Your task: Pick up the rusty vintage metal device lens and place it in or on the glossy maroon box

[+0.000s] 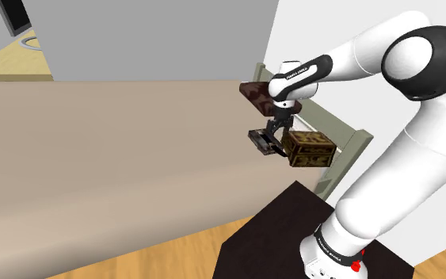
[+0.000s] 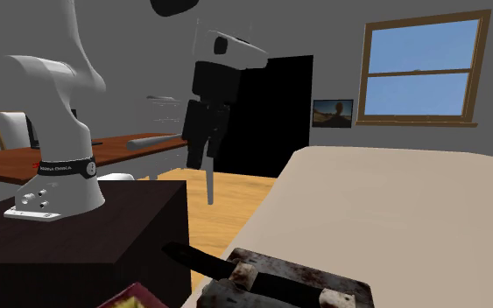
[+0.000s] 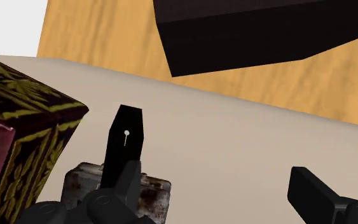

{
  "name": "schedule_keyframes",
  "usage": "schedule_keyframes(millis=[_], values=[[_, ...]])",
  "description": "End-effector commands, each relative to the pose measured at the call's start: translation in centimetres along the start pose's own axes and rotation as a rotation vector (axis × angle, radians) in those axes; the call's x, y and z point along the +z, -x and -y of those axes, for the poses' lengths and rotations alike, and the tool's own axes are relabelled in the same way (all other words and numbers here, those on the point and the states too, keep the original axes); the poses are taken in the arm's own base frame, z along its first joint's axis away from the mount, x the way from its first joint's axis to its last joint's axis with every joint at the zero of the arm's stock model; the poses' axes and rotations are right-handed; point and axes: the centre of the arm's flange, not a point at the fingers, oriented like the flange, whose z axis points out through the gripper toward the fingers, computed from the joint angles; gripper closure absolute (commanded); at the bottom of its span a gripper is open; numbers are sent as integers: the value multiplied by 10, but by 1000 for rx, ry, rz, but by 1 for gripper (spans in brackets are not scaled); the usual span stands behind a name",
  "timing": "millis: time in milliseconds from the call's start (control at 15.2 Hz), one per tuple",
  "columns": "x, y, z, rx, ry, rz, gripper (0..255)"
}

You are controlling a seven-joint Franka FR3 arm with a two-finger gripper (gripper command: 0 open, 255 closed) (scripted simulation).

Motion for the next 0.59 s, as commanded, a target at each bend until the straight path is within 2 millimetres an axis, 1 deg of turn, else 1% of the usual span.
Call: schedule_keyframes(millis=[0, 528], values=[[18, -13, -18, 20, -10, 9, 0], [94, -57, -87, 99, -50, 45, 0]])
